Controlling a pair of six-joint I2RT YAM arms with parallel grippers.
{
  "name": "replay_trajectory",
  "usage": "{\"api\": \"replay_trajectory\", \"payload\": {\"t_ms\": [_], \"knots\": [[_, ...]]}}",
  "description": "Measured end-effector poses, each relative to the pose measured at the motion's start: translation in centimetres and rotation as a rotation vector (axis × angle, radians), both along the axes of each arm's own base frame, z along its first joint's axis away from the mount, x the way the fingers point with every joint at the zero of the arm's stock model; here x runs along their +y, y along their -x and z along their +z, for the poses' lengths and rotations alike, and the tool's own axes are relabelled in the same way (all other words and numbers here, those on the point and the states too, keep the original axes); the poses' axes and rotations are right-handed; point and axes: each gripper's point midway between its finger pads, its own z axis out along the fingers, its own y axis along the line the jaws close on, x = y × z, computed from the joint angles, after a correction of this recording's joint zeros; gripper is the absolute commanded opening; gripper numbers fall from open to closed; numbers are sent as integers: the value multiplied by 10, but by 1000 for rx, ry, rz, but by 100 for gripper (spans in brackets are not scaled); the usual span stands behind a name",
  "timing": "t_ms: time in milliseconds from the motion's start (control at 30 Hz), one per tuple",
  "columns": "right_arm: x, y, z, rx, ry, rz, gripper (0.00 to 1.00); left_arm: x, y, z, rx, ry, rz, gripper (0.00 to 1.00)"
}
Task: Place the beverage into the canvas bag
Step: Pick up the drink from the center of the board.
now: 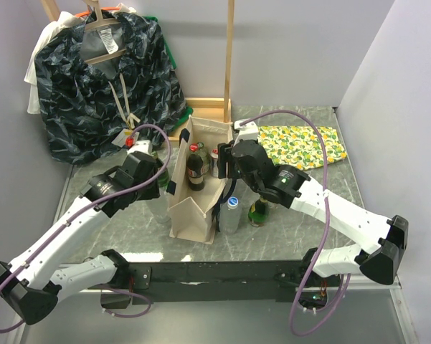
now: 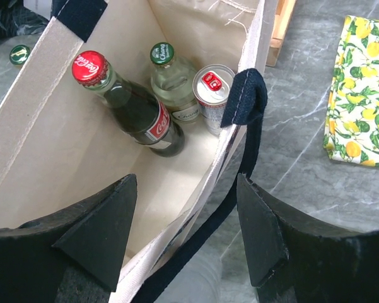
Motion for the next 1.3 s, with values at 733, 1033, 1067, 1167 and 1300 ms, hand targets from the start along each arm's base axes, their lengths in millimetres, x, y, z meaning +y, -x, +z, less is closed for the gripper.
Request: {"api": "replay_trajectory", "payload": {"t_ms": [733,1033,1067,1167,1300], "knots": [[-11,6,-13,47,45,-26,32,20,0,76,-151,-7,27,1],[-15,7,-16,55,56,-40,0,24,-1,102,-209,-1,22,1],[-15,7,-16,55,58,-42,0,24,-2,103,-211,-1,21,1],[-16,7,-16,57,56,-45,0,24,-2,109,-221,-8,12,1],[-17,7,-17,58,57,-50,0,23,-7,128,-266,-2,5,1]]}}
